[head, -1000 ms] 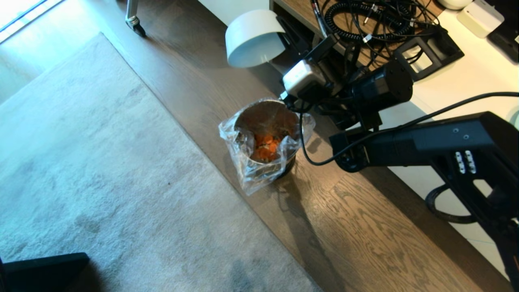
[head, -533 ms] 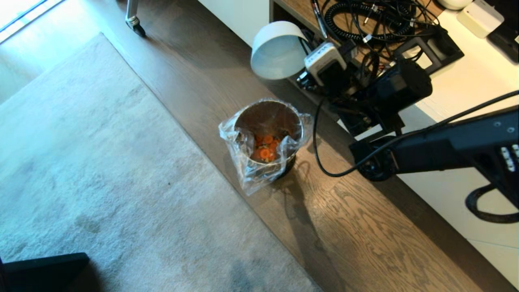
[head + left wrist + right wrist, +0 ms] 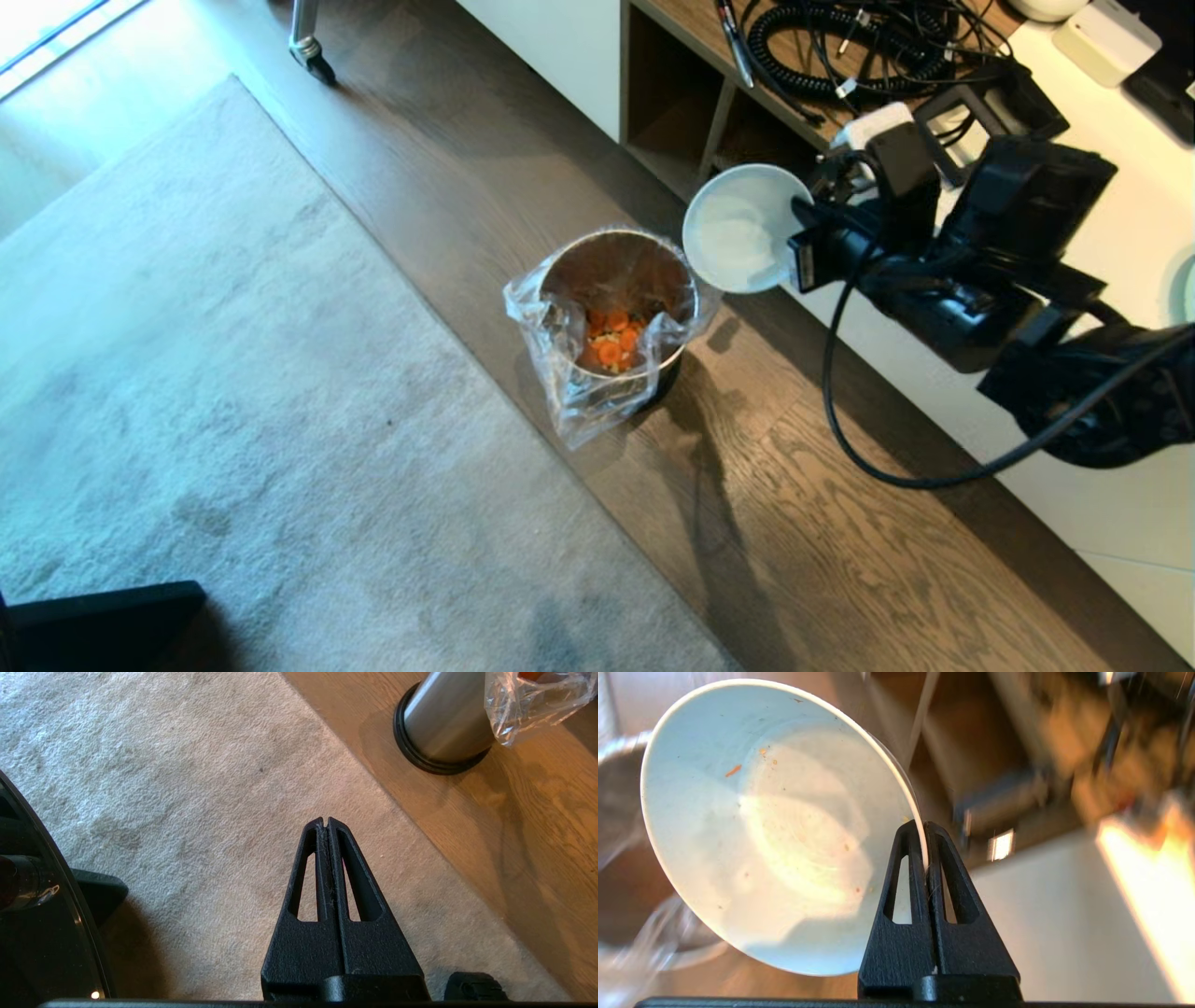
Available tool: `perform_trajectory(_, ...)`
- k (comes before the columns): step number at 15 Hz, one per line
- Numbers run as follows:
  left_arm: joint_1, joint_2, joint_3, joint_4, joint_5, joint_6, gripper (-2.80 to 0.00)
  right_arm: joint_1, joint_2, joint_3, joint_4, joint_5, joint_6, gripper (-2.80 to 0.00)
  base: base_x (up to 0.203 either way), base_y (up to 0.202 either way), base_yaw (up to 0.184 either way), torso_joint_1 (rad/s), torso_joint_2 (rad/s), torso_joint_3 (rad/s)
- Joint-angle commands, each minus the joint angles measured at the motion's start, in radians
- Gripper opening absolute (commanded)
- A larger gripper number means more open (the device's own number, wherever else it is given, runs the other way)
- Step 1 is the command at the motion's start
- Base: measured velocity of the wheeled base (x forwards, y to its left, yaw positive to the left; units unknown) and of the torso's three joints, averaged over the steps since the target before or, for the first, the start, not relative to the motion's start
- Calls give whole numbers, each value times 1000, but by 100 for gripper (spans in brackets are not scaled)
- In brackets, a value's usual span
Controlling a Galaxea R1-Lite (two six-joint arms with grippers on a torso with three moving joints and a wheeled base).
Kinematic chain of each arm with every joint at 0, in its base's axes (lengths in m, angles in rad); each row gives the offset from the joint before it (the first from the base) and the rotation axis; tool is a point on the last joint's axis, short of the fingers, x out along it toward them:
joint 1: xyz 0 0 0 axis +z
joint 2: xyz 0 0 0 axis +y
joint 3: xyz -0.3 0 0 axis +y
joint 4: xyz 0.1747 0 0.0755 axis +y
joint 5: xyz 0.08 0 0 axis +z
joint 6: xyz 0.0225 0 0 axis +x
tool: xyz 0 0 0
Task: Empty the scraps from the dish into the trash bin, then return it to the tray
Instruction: Put the bowl back to the table
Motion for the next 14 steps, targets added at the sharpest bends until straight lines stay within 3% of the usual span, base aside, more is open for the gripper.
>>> perform_trajectory(1,0,0,0,0,0,0,-280,-12,-111,88,88,-6,126,-280,0,0,0,0,0,0)
perform_trajectory(7,0,0,0,0,0,0,-280,-104,-427,419,174,-25,267,-280,0,0,0,0,0,0)
perform_trajectory(10,0,0,0,0,0,-1,-280,-131,-618,595,342,-96,426,-280,0,0,0,0,0,0)
perform_trajectory(14,0,0,0,0,0,0,-280,-144,-755,841,388,-178,635,-280,0,0,0,0,0,0)
